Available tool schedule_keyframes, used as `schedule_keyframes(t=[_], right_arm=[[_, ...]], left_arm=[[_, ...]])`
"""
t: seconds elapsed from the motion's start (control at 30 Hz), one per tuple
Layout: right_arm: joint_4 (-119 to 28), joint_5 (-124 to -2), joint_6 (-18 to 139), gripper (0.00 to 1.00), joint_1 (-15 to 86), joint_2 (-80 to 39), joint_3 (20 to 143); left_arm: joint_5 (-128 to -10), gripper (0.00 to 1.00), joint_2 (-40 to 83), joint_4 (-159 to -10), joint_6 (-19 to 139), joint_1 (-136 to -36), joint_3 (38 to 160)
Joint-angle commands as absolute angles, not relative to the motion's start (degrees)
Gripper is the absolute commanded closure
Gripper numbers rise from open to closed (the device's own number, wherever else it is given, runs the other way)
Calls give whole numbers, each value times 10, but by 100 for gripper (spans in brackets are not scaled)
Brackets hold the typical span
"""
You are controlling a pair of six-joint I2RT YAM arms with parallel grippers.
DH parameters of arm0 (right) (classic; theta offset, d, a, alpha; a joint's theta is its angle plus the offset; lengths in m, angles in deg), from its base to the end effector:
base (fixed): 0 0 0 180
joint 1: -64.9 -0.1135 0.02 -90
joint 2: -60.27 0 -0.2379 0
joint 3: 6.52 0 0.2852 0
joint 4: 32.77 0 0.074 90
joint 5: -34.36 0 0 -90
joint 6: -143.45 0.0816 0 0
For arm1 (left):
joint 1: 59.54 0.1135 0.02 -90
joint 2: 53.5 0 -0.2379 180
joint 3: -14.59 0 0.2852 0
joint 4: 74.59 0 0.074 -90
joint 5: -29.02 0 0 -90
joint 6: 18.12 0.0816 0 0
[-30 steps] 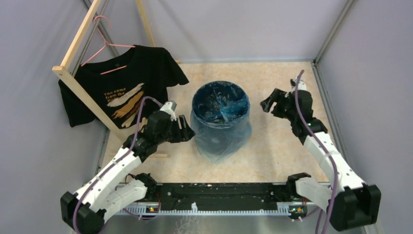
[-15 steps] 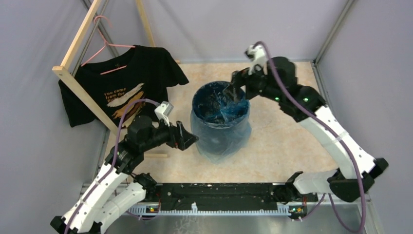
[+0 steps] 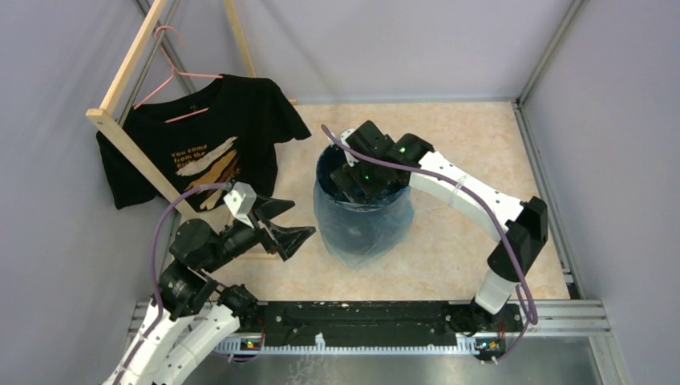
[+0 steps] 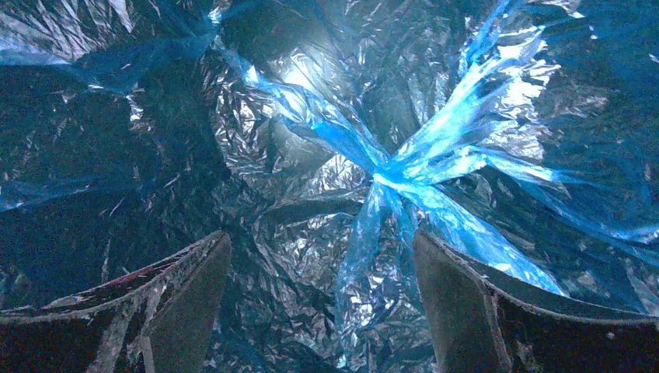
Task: Put the trash bags into the trash bin
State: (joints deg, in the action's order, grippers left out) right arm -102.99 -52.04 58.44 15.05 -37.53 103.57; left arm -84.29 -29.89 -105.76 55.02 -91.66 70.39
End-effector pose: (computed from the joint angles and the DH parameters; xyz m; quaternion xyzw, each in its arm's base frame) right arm 0.2705 0.3127 0.2782 -0.3585 0.8913 0.1003 0.2590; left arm 0.1457 -0.1296 0.3634 0.2340 0.6611 -0.4185 0.5771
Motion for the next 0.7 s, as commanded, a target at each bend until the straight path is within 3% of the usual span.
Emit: schedule_keyframes(t=[0.0, 0.23, 0.67], right_arm=[[-1008, -526, 558, 13, 146, -388, 1013], [-974, -577, 551, 14, 147, -426, 974], [-943, -603, 541, 32, 147, -494, 958]], left_arm=[[-812, 1, -332, -1008, 592, -918, 671], [-785, 1, -352, -1009, 608, -918, 665], [-783, 1, -357, -1015, 612, -918, 664]])
